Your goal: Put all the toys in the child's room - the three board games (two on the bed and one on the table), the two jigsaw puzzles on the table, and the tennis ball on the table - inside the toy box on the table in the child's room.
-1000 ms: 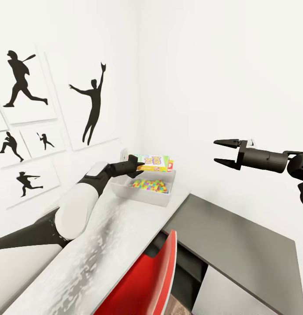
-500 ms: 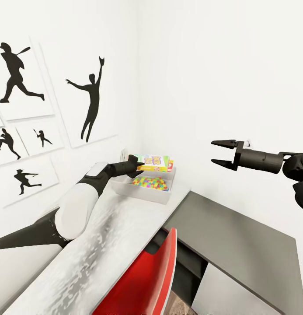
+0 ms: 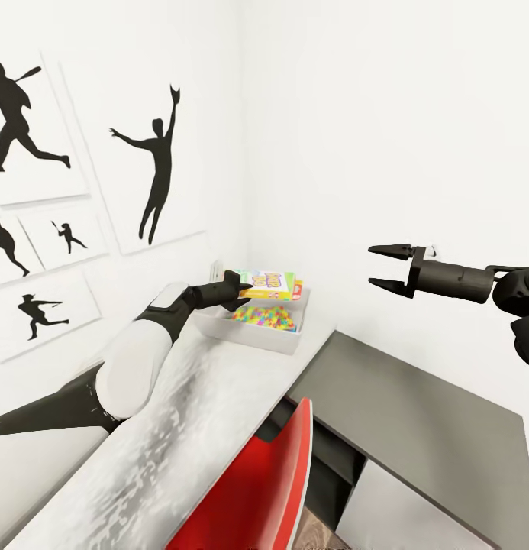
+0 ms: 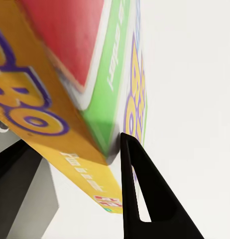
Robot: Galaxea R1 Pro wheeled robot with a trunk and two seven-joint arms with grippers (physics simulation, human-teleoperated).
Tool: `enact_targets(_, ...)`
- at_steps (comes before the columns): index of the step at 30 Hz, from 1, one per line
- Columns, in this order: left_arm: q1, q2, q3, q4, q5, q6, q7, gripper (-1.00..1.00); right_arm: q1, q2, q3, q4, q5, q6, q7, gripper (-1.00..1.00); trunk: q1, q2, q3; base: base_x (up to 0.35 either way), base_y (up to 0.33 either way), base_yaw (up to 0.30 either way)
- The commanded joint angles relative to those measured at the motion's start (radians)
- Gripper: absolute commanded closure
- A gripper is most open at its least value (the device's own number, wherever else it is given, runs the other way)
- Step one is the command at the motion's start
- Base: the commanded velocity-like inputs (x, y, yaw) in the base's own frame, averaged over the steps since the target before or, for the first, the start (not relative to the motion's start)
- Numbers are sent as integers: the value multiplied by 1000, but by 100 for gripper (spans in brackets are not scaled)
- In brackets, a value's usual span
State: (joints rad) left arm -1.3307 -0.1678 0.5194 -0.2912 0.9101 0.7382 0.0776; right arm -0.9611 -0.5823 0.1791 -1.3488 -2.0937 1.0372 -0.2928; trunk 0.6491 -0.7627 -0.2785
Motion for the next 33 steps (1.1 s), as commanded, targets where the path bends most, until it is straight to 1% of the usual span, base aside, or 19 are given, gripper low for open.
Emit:
enact_targets(1,-1,-1,5,-2,8,4,8,100,-1,-1,2,-1,-11,-1,-9,-100,0,-1,-3,0,0,0)
enact_targets(7,-1,-1,3,-2,8,4,8,100,-1,-1,2,-1,-11,-2,-9,-100,0,-1,-13,0,0,0)
enact_targets(15,-1,-1,-15,-2,8,4,8,100,-1,-1,2,-1,-11,-2,-9,-100,0,-1,-26,-7,0,0)
enact_targets(20,-1,-1,-15,-2,8,2,8,100,-1,-1,2,-1,-11,-2,-9,-100,0,-1,-34,-131,0,0)
enact_targets(28,-1,-1,-16,-4,8,5,4,100,-1,-1,2,-1,-11,-2,-8,-100,0,-1,-47,-16,0,0)
enact_targets(30,-1,0,-17,-12,9,7,-1,100,-1,-1,2,-1,-11,-2,-8,-100,0,-1,-51,-2,0,0)
enact_targets(33,1,-1,-17,-66,9,30,-19,100,-1,-1,2,-2,-12,-2,-8,-100,0,-1,-56,0,0,0)
